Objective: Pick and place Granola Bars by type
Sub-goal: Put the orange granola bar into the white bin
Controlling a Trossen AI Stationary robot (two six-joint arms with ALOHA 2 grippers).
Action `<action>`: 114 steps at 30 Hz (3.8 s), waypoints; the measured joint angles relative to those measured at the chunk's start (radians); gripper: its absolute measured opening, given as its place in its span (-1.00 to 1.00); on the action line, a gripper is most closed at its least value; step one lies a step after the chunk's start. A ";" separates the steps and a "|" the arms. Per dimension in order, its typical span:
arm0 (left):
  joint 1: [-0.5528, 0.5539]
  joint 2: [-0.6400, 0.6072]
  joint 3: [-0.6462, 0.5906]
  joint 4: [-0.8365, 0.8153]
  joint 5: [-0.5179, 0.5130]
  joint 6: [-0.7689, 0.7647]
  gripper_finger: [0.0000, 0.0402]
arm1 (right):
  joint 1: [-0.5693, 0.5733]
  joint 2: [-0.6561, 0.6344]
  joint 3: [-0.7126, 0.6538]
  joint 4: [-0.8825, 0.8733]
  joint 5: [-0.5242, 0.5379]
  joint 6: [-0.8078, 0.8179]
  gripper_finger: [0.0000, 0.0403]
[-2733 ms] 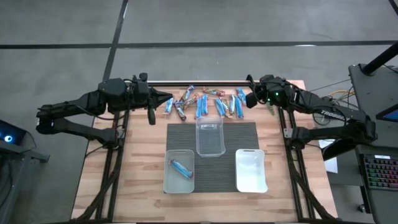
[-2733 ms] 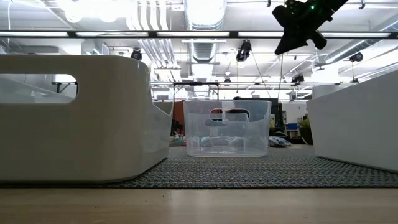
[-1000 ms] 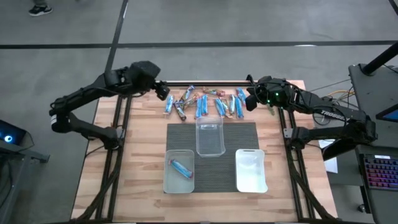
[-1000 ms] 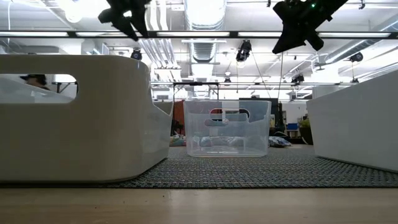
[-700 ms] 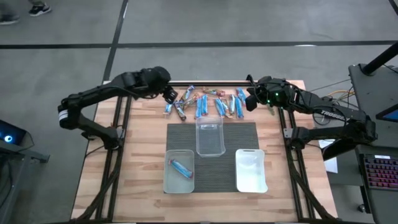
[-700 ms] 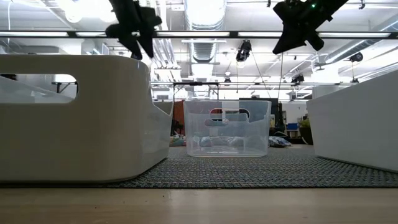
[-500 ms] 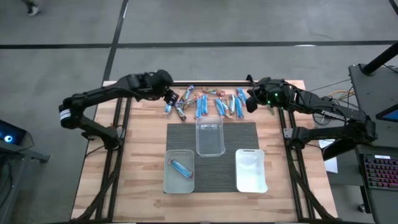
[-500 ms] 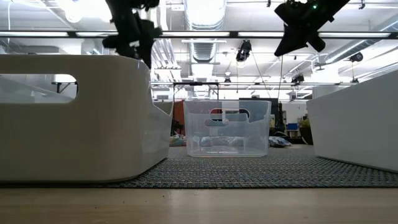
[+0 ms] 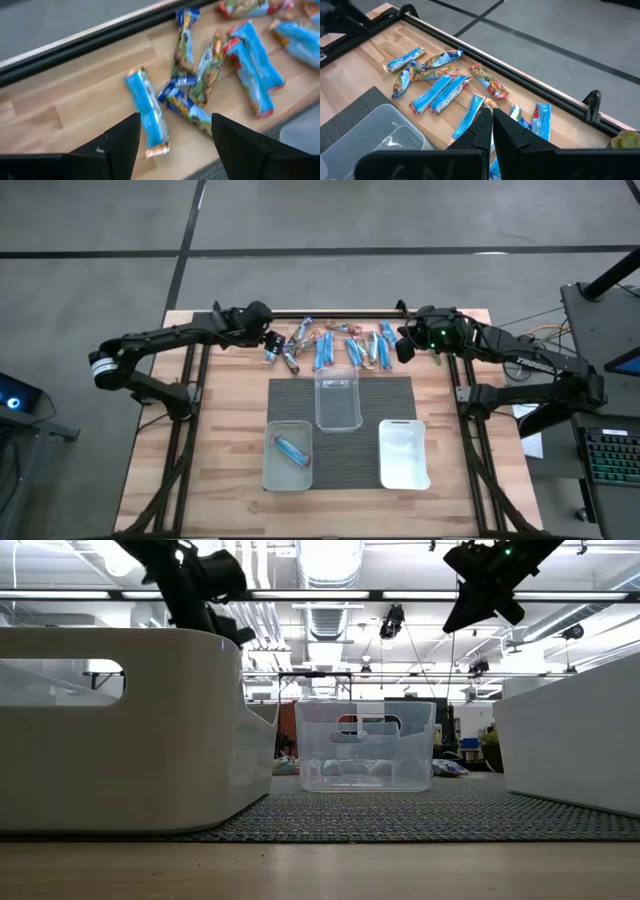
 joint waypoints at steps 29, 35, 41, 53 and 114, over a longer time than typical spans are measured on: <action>-0.053 0.000 -0.291 0.282 -0.102 -0.174 0.12 | 0.000 0.000 0.000 0.000 0.000 0.000 -0.96; -0.053 0.000 -0.317 0.314 -0.101 -0.246 0.12 | 0.000 0.000 0.000 0.001 0.000 0.000 -0.96; -0.047 0.000 -0.283 0.291 -0.049 -0.251 0.12 | 0.000 0.000 0.000 0.001 0.001 0.000 -0.96; 0.007 0.180 -0.106 0.132 0.008 -0.162 0.12 | 0.000 0.000 0.000 0.001 -0.001 0.001 -0.96; 0.132 0.470 0.060 -0.011 0.153 -0.067 0.12 | 0.000 0.000 -0.001 -0.003 -0.007 0.000 -0.96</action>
